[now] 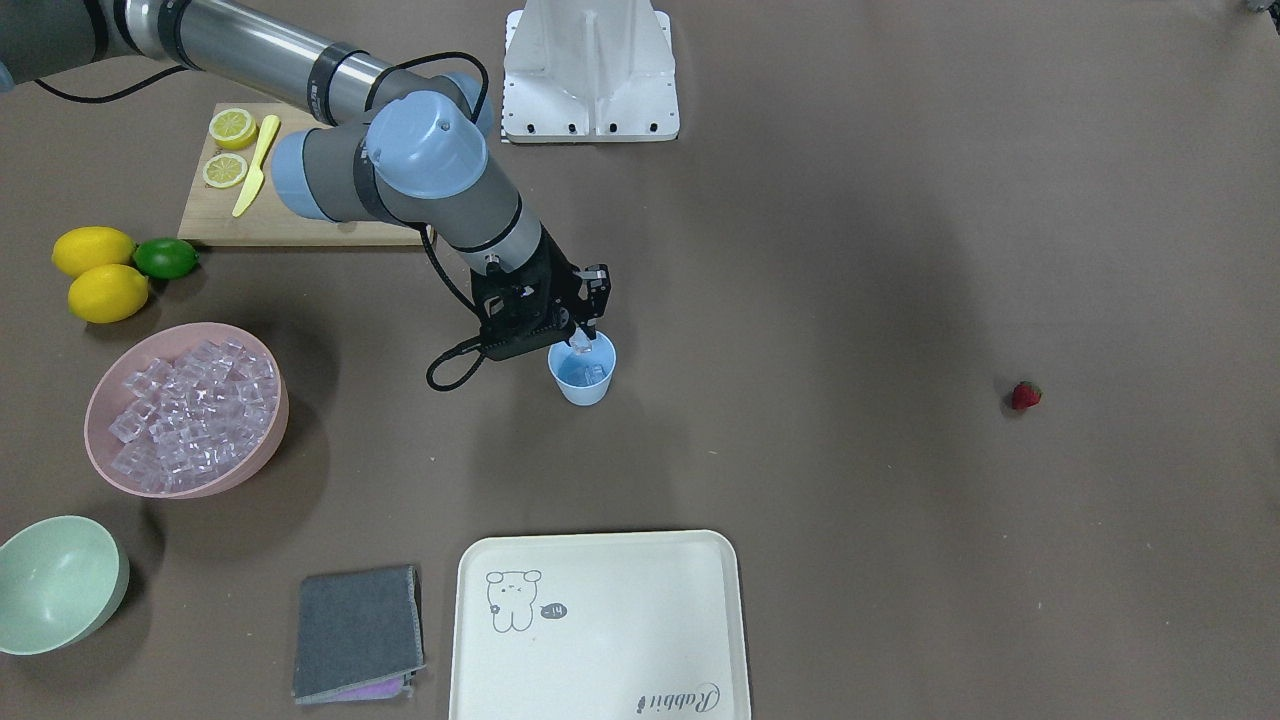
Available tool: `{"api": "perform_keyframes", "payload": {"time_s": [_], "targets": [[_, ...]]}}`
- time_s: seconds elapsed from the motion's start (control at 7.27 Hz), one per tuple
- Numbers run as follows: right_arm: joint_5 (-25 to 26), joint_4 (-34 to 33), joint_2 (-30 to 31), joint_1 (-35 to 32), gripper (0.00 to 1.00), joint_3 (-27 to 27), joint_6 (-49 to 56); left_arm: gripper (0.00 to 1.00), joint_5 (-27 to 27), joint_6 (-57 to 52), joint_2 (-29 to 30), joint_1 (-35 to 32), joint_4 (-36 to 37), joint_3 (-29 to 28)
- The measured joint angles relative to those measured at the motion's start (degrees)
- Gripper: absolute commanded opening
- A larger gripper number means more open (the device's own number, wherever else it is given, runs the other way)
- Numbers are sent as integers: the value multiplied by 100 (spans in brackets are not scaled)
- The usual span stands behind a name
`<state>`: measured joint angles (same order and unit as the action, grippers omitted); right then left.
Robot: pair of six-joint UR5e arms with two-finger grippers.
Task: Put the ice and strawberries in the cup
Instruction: 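Open the right gripper to drop the ice cube into the cup, then withdraw the right gripper past the ice bowl while the left gripper approaches the strawberry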
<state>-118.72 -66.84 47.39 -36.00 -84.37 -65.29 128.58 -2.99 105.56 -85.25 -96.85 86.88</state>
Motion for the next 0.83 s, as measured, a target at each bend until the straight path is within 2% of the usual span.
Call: {"api": "perform_keyframes", "payload": {"time_s": [0.83], "targets": [[20,-18,-26,-236,100,-21,18,98,44,-21,82,2,-30,139]]}}
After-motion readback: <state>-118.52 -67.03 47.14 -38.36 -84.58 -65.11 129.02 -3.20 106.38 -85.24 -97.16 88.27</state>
